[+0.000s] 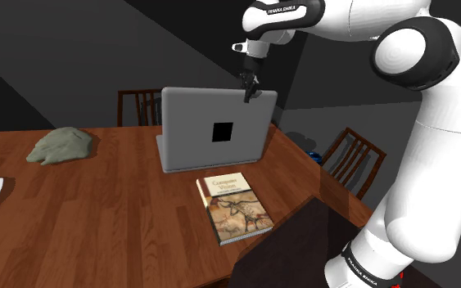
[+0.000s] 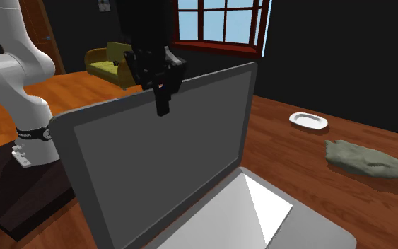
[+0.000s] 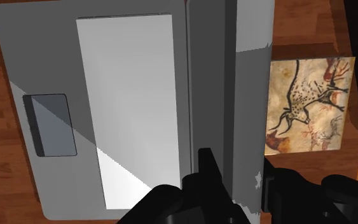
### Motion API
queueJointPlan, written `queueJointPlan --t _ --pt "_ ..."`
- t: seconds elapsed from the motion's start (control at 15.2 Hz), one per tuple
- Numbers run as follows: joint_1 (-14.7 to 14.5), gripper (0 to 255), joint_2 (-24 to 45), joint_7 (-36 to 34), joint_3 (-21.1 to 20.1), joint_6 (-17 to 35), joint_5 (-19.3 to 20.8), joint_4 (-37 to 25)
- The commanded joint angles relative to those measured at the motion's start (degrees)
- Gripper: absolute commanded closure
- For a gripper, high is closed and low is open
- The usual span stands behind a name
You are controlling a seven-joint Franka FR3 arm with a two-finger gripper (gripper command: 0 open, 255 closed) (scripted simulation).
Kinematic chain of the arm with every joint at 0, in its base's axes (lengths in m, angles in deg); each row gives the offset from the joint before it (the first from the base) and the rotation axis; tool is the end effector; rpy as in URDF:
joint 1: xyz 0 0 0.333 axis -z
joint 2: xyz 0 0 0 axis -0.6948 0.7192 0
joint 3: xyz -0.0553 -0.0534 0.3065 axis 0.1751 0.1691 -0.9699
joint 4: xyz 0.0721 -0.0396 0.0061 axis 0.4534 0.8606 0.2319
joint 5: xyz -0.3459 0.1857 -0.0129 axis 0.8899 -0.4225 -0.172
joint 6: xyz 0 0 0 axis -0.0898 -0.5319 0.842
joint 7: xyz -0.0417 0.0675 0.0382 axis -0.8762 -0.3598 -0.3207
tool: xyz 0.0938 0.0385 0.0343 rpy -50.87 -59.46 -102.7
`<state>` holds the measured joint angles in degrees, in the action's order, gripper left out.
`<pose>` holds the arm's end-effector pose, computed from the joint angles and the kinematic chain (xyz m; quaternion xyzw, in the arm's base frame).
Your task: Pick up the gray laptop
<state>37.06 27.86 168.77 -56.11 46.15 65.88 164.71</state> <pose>0.6272 -0.0752 0.5096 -0.8125 -0.5824 -0.0081 0.0231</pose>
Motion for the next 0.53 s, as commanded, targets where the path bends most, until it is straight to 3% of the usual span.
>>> queueJointPlan --t 0.0,0.46 --pt "0.1 255 -0.1 -0.1 0.0 -1.7 0.0 -1.8" --pt "0.3 255 0.4 -0.3 0.1 -6.6 0.0 -7.1"
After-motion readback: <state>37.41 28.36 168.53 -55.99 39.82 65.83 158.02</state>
